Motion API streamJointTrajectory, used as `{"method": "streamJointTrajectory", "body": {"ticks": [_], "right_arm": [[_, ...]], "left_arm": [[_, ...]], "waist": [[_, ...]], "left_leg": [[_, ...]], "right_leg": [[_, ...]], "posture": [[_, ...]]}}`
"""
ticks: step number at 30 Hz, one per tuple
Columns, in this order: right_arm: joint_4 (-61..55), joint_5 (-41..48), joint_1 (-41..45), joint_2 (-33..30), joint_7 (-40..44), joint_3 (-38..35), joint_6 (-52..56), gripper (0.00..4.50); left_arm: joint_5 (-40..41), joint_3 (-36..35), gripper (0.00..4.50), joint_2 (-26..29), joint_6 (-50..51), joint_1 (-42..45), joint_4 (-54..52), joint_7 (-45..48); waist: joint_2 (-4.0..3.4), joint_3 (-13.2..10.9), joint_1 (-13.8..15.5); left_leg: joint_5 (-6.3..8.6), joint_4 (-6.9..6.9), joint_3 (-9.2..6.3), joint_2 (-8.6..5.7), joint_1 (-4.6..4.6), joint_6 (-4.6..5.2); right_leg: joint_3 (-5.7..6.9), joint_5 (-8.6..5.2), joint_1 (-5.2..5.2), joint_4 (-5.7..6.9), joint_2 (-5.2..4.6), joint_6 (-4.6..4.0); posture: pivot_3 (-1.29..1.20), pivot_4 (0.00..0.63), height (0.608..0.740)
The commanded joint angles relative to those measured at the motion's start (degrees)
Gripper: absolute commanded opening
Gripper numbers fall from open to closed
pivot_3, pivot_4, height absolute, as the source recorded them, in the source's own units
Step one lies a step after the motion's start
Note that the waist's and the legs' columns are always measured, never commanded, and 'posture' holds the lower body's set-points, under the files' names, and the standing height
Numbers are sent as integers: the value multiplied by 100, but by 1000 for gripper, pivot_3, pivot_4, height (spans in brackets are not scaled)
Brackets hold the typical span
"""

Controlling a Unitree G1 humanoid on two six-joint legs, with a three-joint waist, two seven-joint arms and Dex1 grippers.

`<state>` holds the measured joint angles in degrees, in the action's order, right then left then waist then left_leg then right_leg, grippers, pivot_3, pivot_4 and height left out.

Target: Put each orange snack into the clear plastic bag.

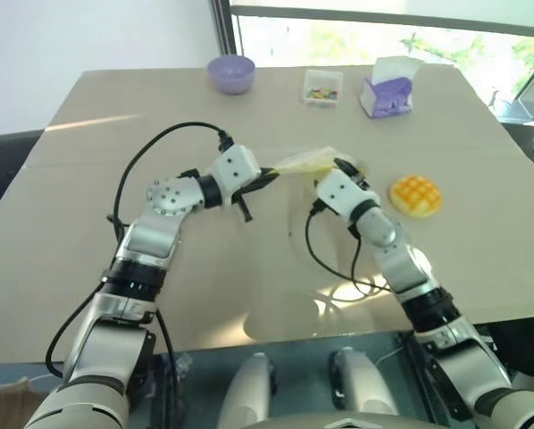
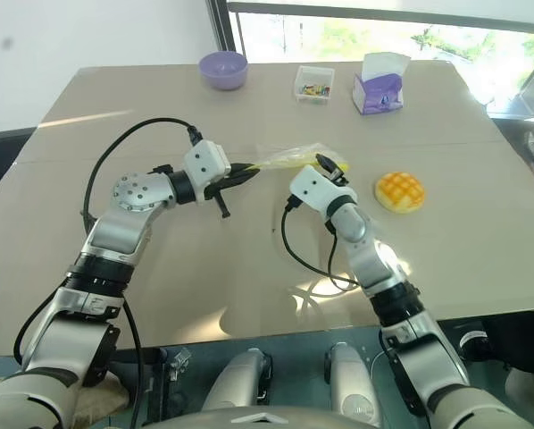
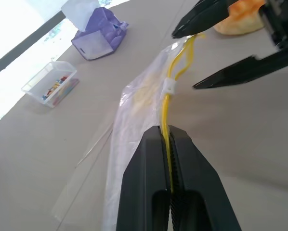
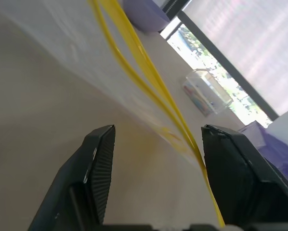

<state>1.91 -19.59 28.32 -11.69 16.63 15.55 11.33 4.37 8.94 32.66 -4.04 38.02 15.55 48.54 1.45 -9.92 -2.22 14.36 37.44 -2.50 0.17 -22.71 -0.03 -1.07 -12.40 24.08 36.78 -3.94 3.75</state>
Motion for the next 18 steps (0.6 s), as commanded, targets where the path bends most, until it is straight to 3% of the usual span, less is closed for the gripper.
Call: {"method": "streamJointTrajectory", "body": {"ticks": [1, 3, 4, 10, 18], "right_arm": [[-940, 270, -227, -229, 451, -184, 291, 1282], [-1245, 370, -385, -349, 604, -243, 465, 270], [-1375, 461, -448, -377, 676, -290, 551, 47], [-1920, 1142, -525, -268, 945, -540, 1099, 47], [-1810, 1256, -576, -280, 803, -581, 1230, 47]], "left_arm": [[-80, -140, 0, -76, -325, -9, -41, -146], [-105, -149, 0, -107, -364, -77, -97, -204], [-115, -149, 0, -118, -382, -94, -118, -221], [-164, -167, 0, -138, -383, -200, -276, -307], [-177, -198, 0, -113, -279, -273, -453, -345]], "waist": [[0, 0, 7], [0, 0, 5], [0, 0, 4], [0, 0, -7], [0, 0, 7]], "left_leg": [[0, 1, 0, 0, -1, 0], [0, 4, -1, 0, -1, 1], [0, 5, 0, 0, -1, 1], [0, 6, -1, 2, 3, 1], [0, 8, -1, 2, 3, 1]], "right_leg": [[1, 0, 0, 1, 0, 0], [1, 0, 0, 3, 0, 0], [0, 0, 0, 4, 0, 0], [0, 0, 0, 10, 4, 0], [0, 0, -1, 9, 3, 0]], "posture": [[0, 150, 740], [0, 150, 740], [0, 150, 740], [0, 150, 740], [0, 150, 740]]}}
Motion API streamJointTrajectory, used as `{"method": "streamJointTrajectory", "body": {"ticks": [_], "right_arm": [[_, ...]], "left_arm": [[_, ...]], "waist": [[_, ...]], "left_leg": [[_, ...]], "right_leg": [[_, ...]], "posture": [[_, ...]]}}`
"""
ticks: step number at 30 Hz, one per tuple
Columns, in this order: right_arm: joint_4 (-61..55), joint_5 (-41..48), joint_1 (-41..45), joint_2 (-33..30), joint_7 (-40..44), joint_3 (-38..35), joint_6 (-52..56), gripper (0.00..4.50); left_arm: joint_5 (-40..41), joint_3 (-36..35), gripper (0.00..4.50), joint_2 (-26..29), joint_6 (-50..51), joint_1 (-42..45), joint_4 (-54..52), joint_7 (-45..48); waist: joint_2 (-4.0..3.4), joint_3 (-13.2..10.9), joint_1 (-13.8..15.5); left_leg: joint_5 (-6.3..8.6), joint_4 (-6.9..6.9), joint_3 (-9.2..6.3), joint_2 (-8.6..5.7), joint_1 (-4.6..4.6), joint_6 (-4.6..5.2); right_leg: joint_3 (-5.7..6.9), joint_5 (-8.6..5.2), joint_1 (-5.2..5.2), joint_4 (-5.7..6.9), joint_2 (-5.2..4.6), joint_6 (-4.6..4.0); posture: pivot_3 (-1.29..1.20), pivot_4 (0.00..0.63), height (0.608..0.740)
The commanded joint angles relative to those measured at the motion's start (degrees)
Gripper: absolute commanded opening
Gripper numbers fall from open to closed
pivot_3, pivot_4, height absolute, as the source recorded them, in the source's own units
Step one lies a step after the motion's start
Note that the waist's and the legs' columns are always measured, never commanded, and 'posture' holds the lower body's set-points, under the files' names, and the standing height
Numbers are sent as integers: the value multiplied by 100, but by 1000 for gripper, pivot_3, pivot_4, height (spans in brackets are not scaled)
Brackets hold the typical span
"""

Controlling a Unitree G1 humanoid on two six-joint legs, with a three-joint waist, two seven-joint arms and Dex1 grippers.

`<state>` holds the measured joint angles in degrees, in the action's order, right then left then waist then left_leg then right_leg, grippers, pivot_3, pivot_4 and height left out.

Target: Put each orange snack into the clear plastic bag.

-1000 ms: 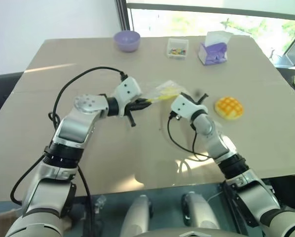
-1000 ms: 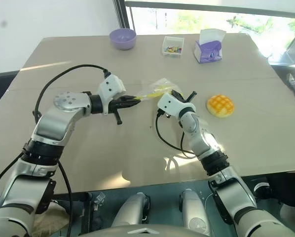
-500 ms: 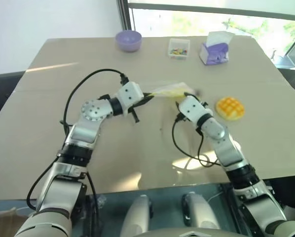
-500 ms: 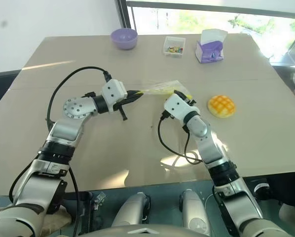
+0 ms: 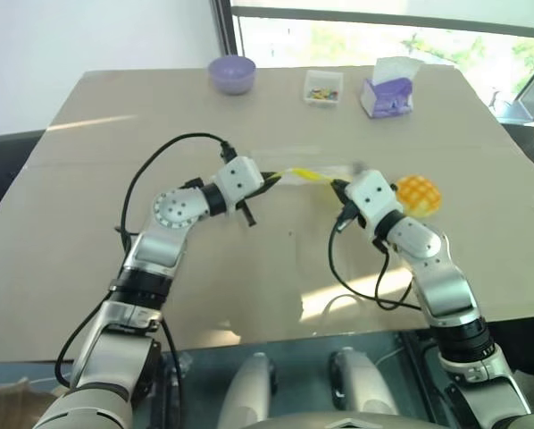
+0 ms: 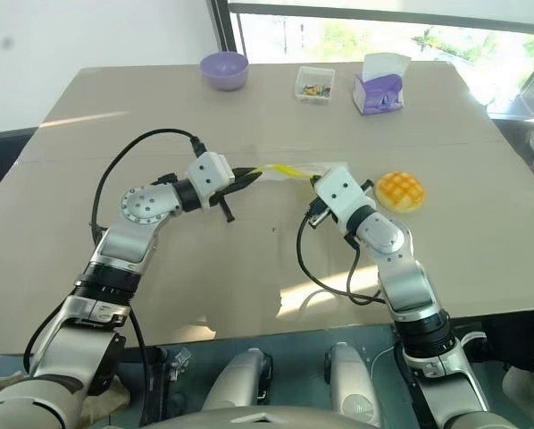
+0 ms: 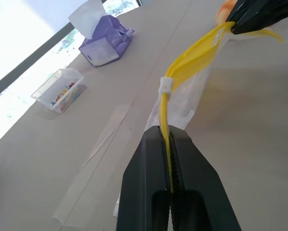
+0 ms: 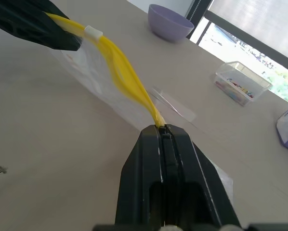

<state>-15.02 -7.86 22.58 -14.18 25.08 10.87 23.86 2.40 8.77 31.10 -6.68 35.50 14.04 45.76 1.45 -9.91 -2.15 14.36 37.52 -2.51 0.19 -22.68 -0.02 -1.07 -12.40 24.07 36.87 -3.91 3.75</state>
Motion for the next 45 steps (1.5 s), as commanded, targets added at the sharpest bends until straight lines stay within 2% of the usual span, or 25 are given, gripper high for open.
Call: {"method": "streamJointTrajectory", "body": {"ticks": [1, 2, 3, 4, 6, 9, 12, 14, 15, 25, 45], "right_arm": [[51, 7, 15, -128, 13, -16, -137, 47], [210, -93, 35, -213, 35, 86, -242, 607], [353, -203, 62, -278, 6, 169, -363, 847], [475, -351, 107, -312, -132, 214, -493, 1301], [483, -400, 95, -444, -89, 238, -599, 2325], [151, -153, -116, -641, 161, 31, -574, 2325], [-337, 502, -272, -479, 224, -460, -285, 1294], [-488, 674, -259, -440, 323, -435, -189, 281], [-507, 724, -217, -386, 311, -401, -131, 74], [299, 506, 575, 428, -206, 154, -30, 74], [1173, 531, 896, 662, -155, 255, -430, 74]], "left_arm": [[28, -186, 0, 38, 15, -47, -326, -75], [30, -188, 0, 35, 26, -69, -339, -81], [28, -188, 0, 32, 33, -91, -355, -87], [27, -188, 0, 29, 41, -104, -371, -92], [22, -189, 0, 25, 57, -120, -400, -106], [-28, -186, 0, 21, 82, -125, -437, -166], [-76, -169, 0, 17, 100, -130, -460, -207], [-88, -161, 0, 10, 118, -133, -468, -209], [-95, -159, 0, 5, 121, -130, -468, -212], [-132, -153, 0, -33, 160, -240, -682, -284], [-51, -109, 0, -22, 192, -475, -1081, -138]], "waist": [[0, 0, 1], [0, 0, 0], [0, 0, -1], [0, 0, -2], [-1, 0, -2], [-1, -1, 1], [-1, 0, 17], [-1, 0, 10], [-1, 0, 1], [-1, 0, 3], [-1, 0, -5]], "left_leg": [[0, 0, 0, 0, 0, 0], [0, 0, 0, 0, 0, 0], [0, 0, 0, 0, 0, 0], [0, 0, 1, 0, 1, 0], [0, 0, 1, 0, 1, 0], [0, 0, 1, 0, 0, 0], [0, 0, -1, 0, -2, 0], [0, 1, -1, 0, -2, 0], [0, 2, 1, 0, 0, 1], [0, 3, -1, 3, 2, 0], [0, 3, -2, 1, 2, 0]], "right_leg": [[0, 0, 0, 0, 0, 0], [0, 0, 0, 0, 0, 0], [0, 0, 0, 0, 0, 0], [0, 0, -1, -1, 0, 0], [0, 0, 0, 0, 0, 0], [0, 0, 0, -1, 0, 0], [1, 0, -1, -3, 0, 0], [1, 0, -1, -2, 0, 0], [-1, 0, -1, -1, 0, 1], [0, 0, -1, 5, 4, 0], [1, 0, -1, 4, 2, 0]], "posture": [[0, 150, 740], [0, 150, 740], [0, 150, 740], [0, 150, 740], [0, 150, 740], [0, 150, 740], [0, 150, 740], [0, 150, 740], [0, 150, 740], [0, 150, 740], [0, 150, 740]]}}
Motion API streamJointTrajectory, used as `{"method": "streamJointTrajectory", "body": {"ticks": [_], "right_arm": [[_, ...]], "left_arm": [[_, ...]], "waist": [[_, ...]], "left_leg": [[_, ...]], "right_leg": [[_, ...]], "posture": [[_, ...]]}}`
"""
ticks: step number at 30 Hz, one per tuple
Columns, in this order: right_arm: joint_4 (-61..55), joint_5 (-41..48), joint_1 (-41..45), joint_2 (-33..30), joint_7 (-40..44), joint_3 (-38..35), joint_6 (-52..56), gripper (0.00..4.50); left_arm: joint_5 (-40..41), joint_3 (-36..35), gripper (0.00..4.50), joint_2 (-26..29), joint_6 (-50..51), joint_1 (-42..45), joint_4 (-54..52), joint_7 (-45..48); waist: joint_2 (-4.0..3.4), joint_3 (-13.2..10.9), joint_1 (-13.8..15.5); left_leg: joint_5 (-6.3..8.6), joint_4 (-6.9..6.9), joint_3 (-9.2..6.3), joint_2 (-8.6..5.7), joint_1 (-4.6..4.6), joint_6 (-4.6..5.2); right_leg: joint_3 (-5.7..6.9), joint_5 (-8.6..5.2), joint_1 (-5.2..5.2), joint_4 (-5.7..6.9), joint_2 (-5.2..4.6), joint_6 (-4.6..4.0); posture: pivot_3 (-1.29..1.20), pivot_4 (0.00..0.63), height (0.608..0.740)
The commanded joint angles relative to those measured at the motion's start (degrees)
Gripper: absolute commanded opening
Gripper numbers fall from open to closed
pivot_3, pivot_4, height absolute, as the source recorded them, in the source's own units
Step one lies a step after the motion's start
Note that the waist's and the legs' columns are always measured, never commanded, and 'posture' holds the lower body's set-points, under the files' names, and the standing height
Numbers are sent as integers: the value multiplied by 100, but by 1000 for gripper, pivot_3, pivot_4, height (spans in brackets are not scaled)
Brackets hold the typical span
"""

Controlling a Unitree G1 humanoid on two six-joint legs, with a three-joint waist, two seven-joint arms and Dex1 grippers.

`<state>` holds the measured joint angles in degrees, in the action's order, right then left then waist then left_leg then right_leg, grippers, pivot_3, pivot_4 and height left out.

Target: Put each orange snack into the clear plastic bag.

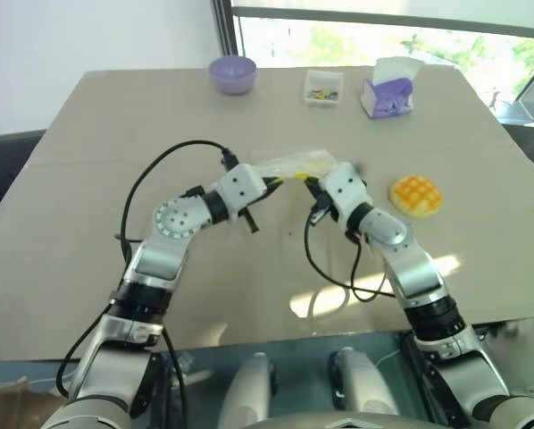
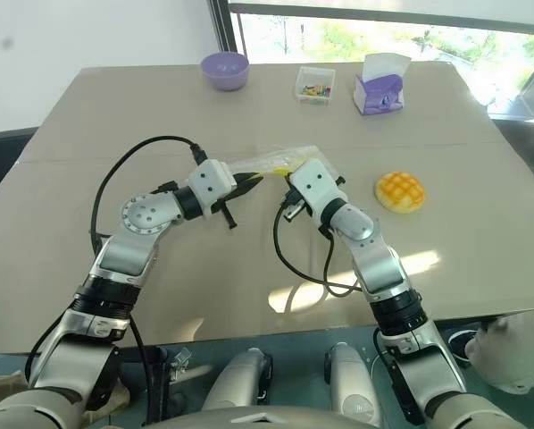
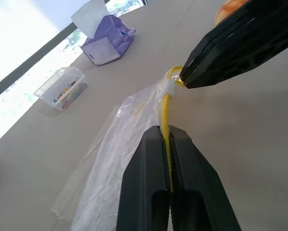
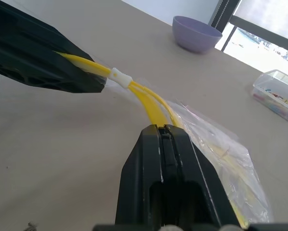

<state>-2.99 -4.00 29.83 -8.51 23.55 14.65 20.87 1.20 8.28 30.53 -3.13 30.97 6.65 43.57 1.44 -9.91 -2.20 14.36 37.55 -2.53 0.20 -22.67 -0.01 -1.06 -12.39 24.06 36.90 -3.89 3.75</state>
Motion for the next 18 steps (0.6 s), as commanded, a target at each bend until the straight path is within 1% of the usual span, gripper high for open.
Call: {"method": "streamJointTrajectory", "body": {"ticks": [1, 7, 18], "right_arm": [[7, 245, 189, 158, -13, -207, -104, 74], [137, 490, 293, 241, 58, -387, -194, 74], [-19, 652, 191, 137, 472, -248, -195, 74]], "left_arm": [[79, -39, 0, 63, -217, -65, -352, 157], [212, -59, 0, 280, -645, -386, -172, 650], [221, -120, 0, 456, -785, -376, -27, 875]], "waist": [[0, 0, -1], [-2, -1, -16], [-2, -1, -8]], "left_leg": [[0, 0, 0, 0, 0, 0], [0, 0, 3, 1, 1, 0], [0, 0, 1, 2, 1, 0]], "right_leg": [[0, 0, 0, 0, 0, 0], [-3, 0, 0, 0, 0, 0], [0, 0, 0, 1, 1, 0]], "posture": [[0, 150, 740], [0, 150, 740], [0, 150, 740]]}}
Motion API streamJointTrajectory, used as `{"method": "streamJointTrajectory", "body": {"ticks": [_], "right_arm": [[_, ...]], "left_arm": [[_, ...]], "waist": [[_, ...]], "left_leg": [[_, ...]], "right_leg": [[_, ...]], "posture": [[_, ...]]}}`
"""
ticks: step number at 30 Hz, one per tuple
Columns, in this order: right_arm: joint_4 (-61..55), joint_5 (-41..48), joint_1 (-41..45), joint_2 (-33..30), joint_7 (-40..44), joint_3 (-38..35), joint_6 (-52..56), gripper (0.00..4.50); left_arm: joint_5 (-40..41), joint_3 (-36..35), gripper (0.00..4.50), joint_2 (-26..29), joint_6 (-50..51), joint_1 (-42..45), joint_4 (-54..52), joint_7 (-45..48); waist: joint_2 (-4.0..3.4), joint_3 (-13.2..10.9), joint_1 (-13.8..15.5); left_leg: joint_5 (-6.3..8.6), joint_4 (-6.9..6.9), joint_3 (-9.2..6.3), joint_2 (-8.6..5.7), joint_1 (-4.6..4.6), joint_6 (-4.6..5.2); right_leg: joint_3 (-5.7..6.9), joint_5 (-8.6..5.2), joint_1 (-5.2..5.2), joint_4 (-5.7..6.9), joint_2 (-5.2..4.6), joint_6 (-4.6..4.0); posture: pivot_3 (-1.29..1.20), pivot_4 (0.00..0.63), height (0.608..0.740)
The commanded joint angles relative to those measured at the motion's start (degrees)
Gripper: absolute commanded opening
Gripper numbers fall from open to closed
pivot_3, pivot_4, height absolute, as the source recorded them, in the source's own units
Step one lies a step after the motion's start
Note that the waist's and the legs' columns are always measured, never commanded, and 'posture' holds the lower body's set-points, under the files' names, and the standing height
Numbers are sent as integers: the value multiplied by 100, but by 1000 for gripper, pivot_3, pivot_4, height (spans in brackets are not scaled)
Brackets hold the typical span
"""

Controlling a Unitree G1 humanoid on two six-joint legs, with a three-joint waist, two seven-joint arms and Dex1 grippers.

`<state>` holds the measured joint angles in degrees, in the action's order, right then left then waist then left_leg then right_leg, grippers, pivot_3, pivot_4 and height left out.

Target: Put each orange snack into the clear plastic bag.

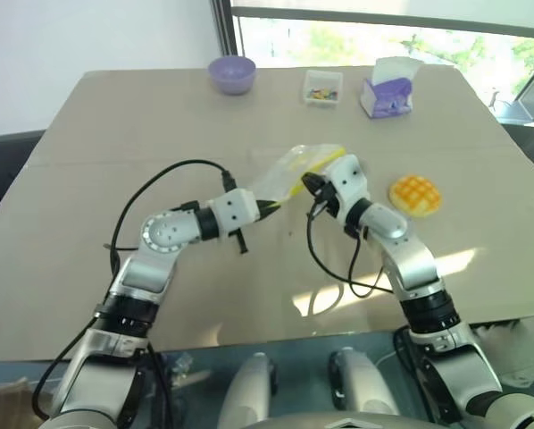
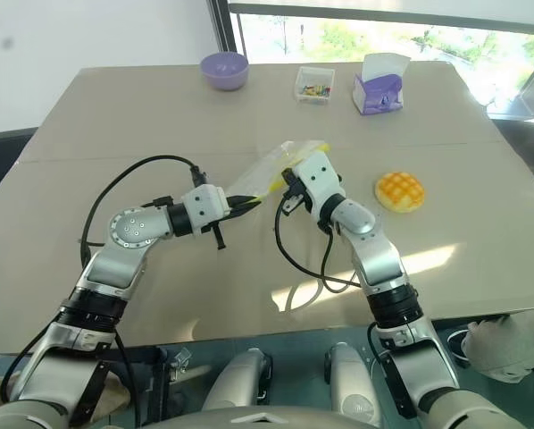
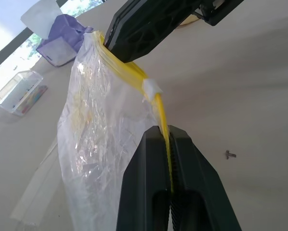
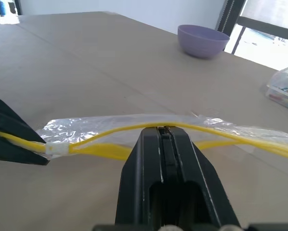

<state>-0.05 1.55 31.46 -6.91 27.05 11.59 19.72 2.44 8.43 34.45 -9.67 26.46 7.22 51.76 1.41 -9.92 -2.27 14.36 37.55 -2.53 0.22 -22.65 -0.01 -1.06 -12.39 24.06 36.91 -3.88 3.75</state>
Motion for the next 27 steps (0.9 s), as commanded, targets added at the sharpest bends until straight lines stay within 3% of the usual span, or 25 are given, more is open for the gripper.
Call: {"method": "streamJointTrajectory", "body": {"ticks": [1, 10, 17, 19, 22, 27], "right_arm": [[-317, 101, 14, -25, 140, 74, -76, 74], [770, -371, 105, 9, -170, 258, -642, 74], [1464, 549, 346, 920, -745, -770, -338, 74], [1741, 87, 393, 788, -1053, -622, -707, 74], [2230, -1277, 410, 158, -1624, 179, -1677, 74], [2296, -2106, 367, -311, -1850, 747, -2343, 74]], "left_arm": [[96, -129, 0, 72, -161, 83, -84, 76], [588, -205, 0, -44, -280, 70, -376, 331], [738, -263, 0, 31, -104, 101, -479, 472], [746, -283, 0, 31, -18, 153, -442, 453], [694, -298, 0, 43, 109, 212, -356, 398], [532, -257, 0, -10, 307, 370, -146, 232]], "waist": [[0, 0, -2], [0, 0, -5], [-2, -1, -25], [-3, -2, -17], [-3, -2, 24], [-5, -3, -33]], "left_leg": [[0, 0, 0, 0, 0, 0], [0, 0, 1, 0, 0, 0], [0, -1, 3, 6, 2, 0], [0, -1, 1, 7, 3, 0], [0, -1, 2, 2, 2, 0], [0, -1, 4, 1, 1, 0]], "right_leg": [[0, 0, 0, 0, 0, 0], [0, 0, 0, 0, 0, 0], [-4, 1, 1, 3, 5, -1], [-2, 0, 1, 4, 7, -1], [-2, 0, -1, 0, 3, -1], [-4, 0, 1, -1, 3, 0]], "posture": [[0, 150, 740], [0, 150, 740], [0, 150, 740], [0, 150, 740], [0, 150, 740], [0, 150, 740]]}}
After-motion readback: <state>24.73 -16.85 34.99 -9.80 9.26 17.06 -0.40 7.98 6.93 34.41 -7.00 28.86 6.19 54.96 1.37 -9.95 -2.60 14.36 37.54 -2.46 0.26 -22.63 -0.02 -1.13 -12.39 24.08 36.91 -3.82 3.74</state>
